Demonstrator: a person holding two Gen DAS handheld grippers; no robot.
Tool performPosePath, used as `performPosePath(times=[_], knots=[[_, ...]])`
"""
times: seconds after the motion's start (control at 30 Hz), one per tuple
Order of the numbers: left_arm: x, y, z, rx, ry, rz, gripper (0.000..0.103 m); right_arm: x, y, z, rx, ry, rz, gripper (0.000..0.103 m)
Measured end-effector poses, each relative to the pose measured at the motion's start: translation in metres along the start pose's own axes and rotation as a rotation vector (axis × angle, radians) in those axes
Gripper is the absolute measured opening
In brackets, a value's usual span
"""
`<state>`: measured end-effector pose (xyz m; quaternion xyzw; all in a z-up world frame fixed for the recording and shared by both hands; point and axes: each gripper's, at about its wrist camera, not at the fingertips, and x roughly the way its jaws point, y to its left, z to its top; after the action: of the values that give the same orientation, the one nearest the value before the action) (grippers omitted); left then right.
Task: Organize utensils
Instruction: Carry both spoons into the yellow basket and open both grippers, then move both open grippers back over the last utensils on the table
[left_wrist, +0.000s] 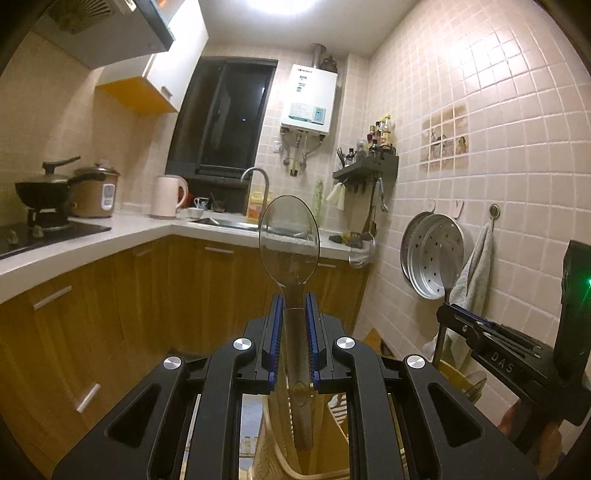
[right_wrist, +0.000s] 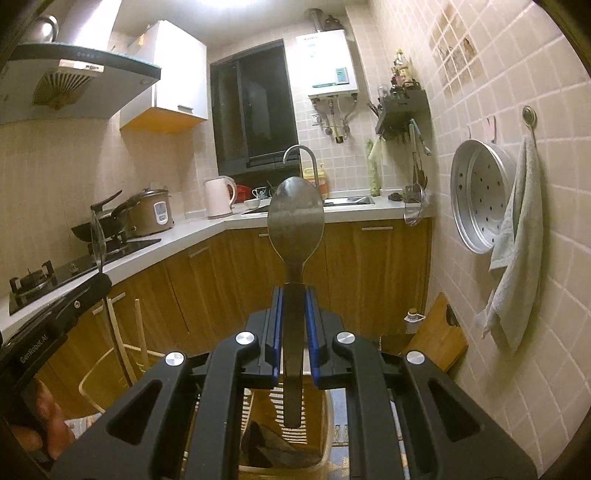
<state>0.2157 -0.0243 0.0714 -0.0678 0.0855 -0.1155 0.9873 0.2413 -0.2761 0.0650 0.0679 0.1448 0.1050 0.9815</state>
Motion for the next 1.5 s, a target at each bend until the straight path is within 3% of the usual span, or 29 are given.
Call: performPosePath(times=[0.33, 0.37, 0.4, 0.47, 0.53, 0.6, 0.83, 1.03, 1.2, 1.27, 1.37, 1.5], knots=[[-0.009, -0.001, -0.005, 0.021, -0.024, -0.004, 0.012, -0.012, 0.006, -0.004, -0.039, -0.008, 0.001, 0.01], [-0.011, 0.0, -0.005, 0.021, -0.023, -0.006, 0.013, -0.014, 0.005, -0.004, -0.04, -0.005, 0.006, 0.01], [-0.011, 0.001, -0.006, 0.018, -0.018, -0.011, 0.021, -0.016, 0.005, -0.004, -0.037, -0.002, 0.017, 0.011], [-0.014, 0.002, -0.005, 0.007, -0.011, -0.024, 0.03, -0.02, 0.003, -0.005, -0.029, 0.011, 0.037, 0.018], [-0.019, 0.002, -0.005, 0.013, -0.012, -0.024, 0.029, -0.025, 0.001, -0.006, -0.027, 0.007, 0.03, 0.03], [-0.024, 0.003, -0.004, 0.013, -0.013, -0.022, 0.03, -0.031, -0.001, -0.006, -0.025, 0.013, 0.032, 0.036], [-0.053, 0.006, 0.013, -0.026, -0.003, -0.06, 0.03, -0.07, -0.005, 0.007, -0.013, 0.008, 0.028, 0.036], [-0.081, -0.001, 0.024, -0.044, 0.074, -0.126, 0.03, -0.11, 0.002, 0.016, -0.026, 0.077, 0.038, 0.036], [-0.09, -0.016, 0.011, -0.022, 0.273, -0.191, 0.038, -0.131, 0.013, 0.0, -0.069, 0.235, -0.019, 0.036], [-0.092, -0.025, -0.01, 0.02, 0.407, -0.217, 0.038, -0.136, 0.015, -0.012, -0.08, 0.311, -0.043, 0.036], [-0.098, -0.035, -0.044, 0.064, 0.53, -0.202, 0.038, -0.142, 0.013, -0.031, -0.057, 0.409, -0.068, 0.036], [-0.098, -0.039, -0.084, 0.048, 0.717, -0.252, 0.04, -0.145, 0.006, -0.057, -0.014, 0.546, -0.074, 0.036]])
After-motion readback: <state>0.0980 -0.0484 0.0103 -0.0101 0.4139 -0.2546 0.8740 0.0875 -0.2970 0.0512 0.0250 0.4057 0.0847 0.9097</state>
